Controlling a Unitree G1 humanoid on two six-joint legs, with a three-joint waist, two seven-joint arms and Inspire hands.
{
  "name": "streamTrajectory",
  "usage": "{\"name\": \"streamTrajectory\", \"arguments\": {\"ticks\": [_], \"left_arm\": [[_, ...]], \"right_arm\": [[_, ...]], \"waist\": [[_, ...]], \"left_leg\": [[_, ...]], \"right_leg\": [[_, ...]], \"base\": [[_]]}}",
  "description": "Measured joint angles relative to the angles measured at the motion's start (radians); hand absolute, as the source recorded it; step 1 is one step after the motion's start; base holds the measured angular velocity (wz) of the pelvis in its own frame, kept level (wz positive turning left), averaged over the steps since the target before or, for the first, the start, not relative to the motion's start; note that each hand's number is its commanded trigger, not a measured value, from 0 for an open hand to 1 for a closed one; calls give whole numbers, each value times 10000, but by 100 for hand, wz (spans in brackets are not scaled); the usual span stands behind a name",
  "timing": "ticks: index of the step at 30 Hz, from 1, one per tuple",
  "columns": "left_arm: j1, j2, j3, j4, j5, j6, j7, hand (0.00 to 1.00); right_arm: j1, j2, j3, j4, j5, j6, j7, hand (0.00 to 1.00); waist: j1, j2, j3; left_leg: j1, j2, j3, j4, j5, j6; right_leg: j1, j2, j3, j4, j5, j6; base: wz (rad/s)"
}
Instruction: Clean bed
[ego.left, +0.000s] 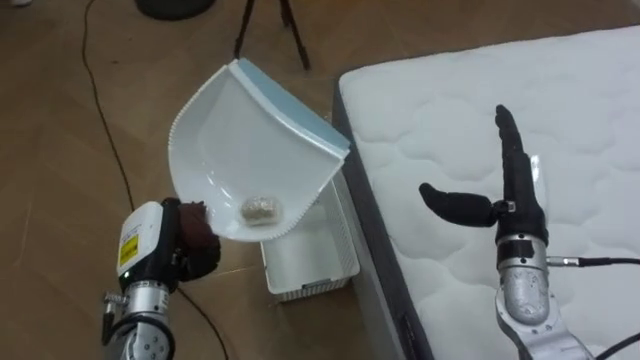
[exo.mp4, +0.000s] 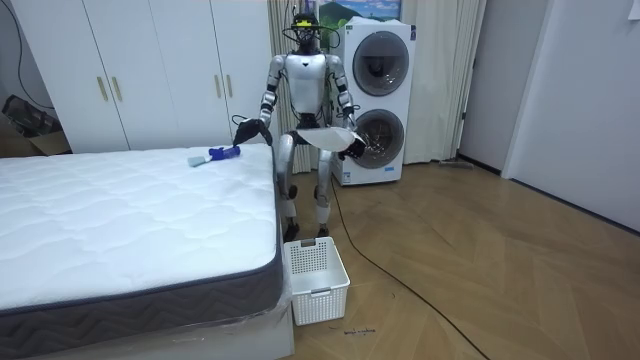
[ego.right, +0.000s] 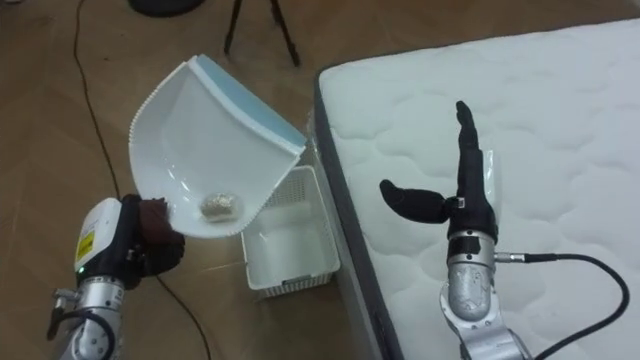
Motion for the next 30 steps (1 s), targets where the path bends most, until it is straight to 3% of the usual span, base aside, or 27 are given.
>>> {"name": "streamTrajectory", "arguments": {"ticks": [5,9,17,19,21,22,23,24,25,26,27,30], "left_arm": [[-166,1,-189,262,3,3,1,100],[-418,42,-435,919,-47,25,-8,100],[-480,237,-749,1184,-36,76,-259,100],[-593,293,-748,1344,-57,68,-284,100],[-915,639,-941,1671,-70,95,-415,100],[-951,771,-974,1680,-68,97,-435,100],[-1004,1095,-1078,1697,-70,104,-491,100],[-1049,1405,-1150,1702,-57,119,-666,100],[-1155,1609,-1221,1747,-79,159,-854,100],[-1240,1711,-1327,1761,-121,215,-924,100],[-1397,1945,-1468,1764,-176,348,-1133,100],[-1810,2482,-1884,1954,-237,587,-1592,100]], "right_arm": [[-5,0,39,0,-8,3,7,0],[10,-3,123,62,-267,-5,-27,0],[109,-78,262,699,-780,-23,-118,0],[1,-90,261,932,-931,-142,-189,0],[-29,-126,263,1208,-1050,-175,-378,0],[-8,-127,265,1243,-1064,-174,-379,0],[39,-134,272,1267,-1197,-174,-364,0],[112,-205,273,1273,-1301,-180,-320,0],[162,-437,269,1296,-1394,-182,-240,0],[200,-556,266,1321,-1436,-180,-222,0],[276,-745,241,1351,-1547,-161,-195,0],[310,-1101,259,1401,-1745,-109,-96,0]], "waist": [[1,-16,24],[-121,-23,29],[-266,-72,60],[-407,5,62],[-670,267,163],[-680,291,167],[-711,359,200],[-894,492,212],[-1113,714,215],[-1223,795,212],[-1287,957,220],[-1469,1425,182]], "left_leg": [[-58,-86,-179,-33,-135,44],[-106,-238,-572,-145,-147,38],[-604,-538,-1518,-61,-43,-236],[-1008,-491,-1185,117,-40,-243],[-1519,-198,-186,339,8,-112],[-1623,-206,-226,346,10,-102],[-1786,-264,-256,367,22,-90],[-1928,-396,-341,368,67,-77],[-2066,-576,-476,349,175,-49],[-2107,-645,-493,306,239,-37],[-2138,-772,-472,175,366,-18],[-2139,-934,-384,-201,768,-45]], "right_leg": [[-20,-24,-10,14,-95,5],[-54,-16,95,58,-186,46],[-434,-16,-50,438,-544,-65],[-645,-19,-63,511,-710,-84],[-880,-4,-105,645,-849,-94],[-1056,-13,-33,797,-874,-97],[-1400,-50,25,1045,-918,-96],[-1650,-152,77,1274,-1003,-79],[-1914,-245,321,1603,-1084,-63],[-2059,-290,504,1717,-1105,-45],[-2308,-372,816,2025,-1166,-28],[-2702,-547,1170,2442,-1218,32]], "base": [[8],[28],[38],[43],[41],[7],[0],[23],[38],[39],[17],[12]]}}
